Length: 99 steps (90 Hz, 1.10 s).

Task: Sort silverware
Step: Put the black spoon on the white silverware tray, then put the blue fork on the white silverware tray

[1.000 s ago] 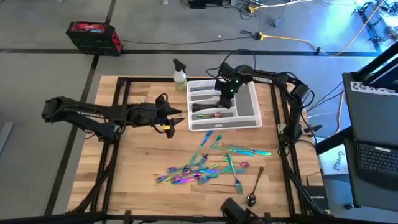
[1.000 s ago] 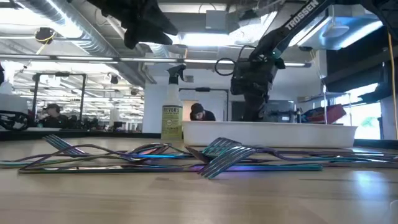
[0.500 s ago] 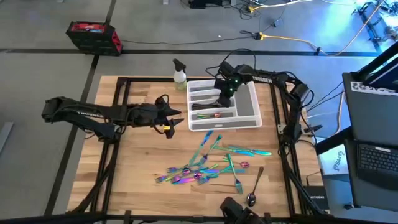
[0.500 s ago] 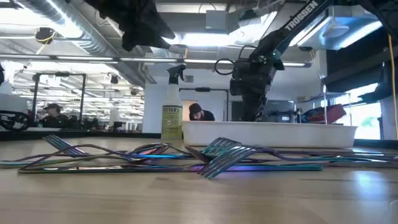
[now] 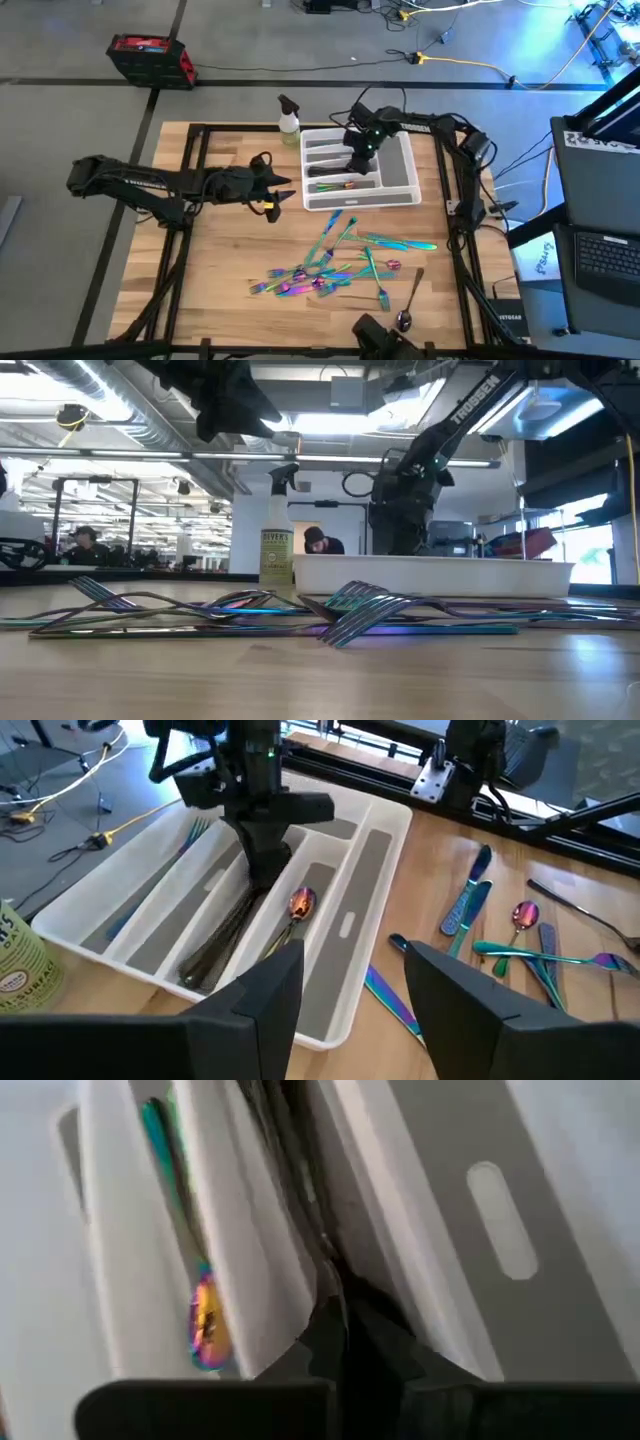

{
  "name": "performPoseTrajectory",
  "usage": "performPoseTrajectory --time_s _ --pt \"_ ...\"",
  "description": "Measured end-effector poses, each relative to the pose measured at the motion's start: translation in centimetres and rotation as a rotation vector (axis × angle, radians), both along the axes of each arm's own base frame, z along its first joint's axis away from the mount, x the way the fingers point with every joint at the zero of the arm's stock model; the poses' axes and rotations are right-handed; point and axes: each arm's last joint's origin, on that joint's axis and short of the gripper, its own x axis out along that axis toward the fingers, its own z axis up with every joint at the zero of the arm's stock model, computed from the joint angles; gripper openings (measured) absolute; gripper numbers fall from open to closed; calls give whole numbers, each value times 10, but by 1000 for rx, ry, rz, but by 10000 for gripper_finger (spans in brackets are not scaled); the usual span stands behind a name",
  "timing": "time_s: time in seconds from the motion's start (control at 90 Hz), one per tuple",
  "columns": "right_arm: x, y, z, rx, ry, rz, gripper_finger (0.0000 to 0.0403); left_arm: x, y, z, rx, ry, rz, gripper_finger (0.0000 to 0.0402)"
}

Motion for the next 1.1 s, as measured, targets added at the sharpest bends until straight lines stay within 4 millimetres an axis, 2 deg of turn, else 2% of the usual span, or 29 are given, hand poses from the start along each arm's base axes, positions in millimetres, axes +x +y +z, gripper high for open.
performPoseTrajectory --time_s 0.356,0.6,0.778,0.944,1.1 --pt "0 -1 -2 4 19 -32 11 0 -1 0 -2 1 -3 162" --pt "-2 0 4 -50 87 -85 67 0 -1 0 -2 1 -3 162" --pt "-6 0 25 -124 56 -108 121 0 -1 0 -3 0 -2 162" --pt "-11 4 51 -165 6 -133 153 0 -2 0 -7 -1 -3 162" --pt "-11 23 86 -196 -99 -93 163 3 -8 -7 38 58 -51 162"
